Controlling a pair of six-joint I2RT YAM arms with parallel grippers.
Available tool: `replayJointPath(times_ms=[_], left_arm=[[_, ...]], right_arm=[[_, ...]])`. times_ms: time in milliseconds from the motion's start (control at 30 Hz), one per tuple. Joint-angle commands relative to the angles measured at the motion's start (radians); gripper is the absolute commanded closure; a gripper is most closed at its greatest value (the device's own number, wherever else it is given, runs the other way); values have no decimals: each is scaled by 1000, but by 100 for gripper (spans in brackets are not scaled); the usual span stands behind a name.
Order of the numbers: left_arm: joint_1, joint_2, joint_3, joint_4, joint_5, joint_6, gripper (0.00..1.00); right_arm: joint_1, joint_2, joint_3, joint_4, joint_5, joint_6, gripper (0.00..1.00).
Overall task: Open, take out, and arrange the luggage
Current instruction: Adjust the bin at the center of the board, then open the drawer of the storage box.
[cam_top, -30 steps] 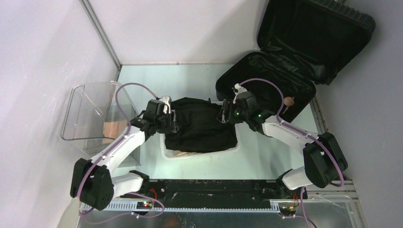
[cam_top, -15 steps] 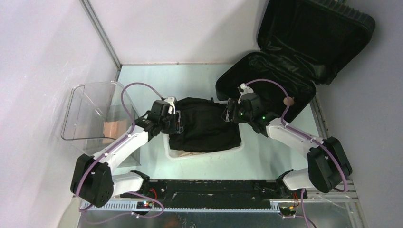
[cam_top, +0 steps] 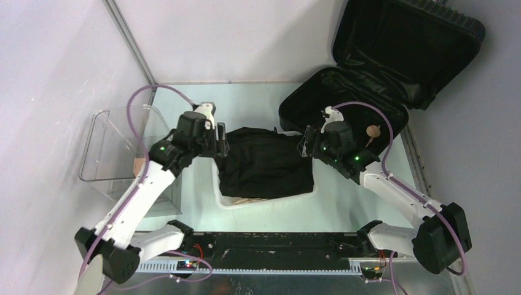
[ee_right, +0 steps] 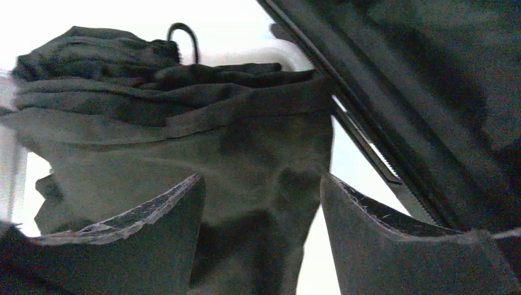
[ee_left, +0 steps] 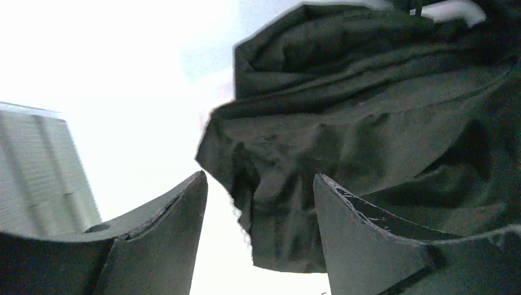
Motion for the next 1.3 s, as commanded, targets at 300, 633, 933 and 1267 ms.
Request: replayJointPath(times_ms=[300, 633, 933, 1267], left_arm=[[-4, -16, 20, -192, -546, 207, 31], [-4, 168, -119, -60, -764, 285, 42], [-4, 339, -126, -68, -893, 310, 51], [-2, 349, -190, -10, -979, 325, 51]], right_arm=[[-5, -176, 116, -39, -57, 26, 24], [-59, -277, 117, -36, -42, 57, 24], [-81, -269, 142, -96, -6, 72, 20], [-105, -286, 149, -113, -3, 68, 18]])
